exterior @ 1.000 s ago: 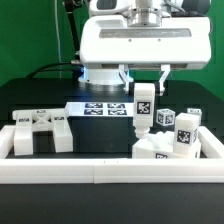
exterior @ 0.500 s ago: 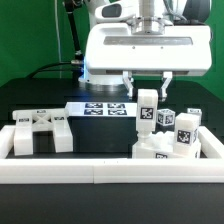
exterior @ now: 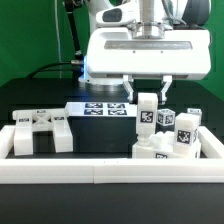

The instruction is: Assemble chair

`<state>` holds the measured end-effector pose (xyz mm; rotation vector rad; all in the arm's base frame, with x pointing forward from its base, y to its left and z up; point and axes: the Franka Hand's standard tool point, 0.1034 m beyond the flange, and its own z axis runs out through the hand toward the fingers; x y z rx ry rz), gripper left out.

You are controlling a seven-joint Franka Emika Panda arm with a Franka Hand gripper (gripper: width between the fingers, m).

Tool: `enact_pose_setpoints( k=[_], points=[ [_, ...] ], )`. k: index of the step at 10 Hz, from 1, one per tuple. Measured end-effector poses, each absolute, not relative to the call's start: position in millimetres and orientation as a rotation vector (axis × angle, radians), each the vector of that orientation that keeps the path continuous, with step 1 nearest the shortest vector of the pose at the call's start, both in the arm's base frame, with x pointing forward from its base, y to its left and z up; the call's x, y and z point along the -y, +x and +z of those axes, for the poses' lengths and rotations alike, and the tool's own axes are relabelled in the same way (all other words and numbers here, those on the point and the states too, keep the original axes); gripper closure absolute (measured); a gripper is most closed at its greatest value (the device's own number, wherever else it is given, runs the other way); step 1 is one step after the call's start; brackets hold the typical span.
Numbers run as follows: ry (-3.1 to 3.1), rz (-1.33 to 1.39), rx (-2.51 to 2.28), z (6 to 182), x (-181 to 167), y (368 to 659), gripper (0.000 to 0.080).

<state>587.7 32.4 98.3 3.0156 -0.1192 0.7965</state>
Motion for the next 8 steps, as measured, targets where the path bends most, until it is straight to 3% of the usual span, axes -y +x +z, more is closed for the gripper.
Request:
enact_pose_setpoints(
  k=[8],
  points=[
    [3.01,0.793,0.103,86.2,-35.4,586.0,0.0509]
  ],
)
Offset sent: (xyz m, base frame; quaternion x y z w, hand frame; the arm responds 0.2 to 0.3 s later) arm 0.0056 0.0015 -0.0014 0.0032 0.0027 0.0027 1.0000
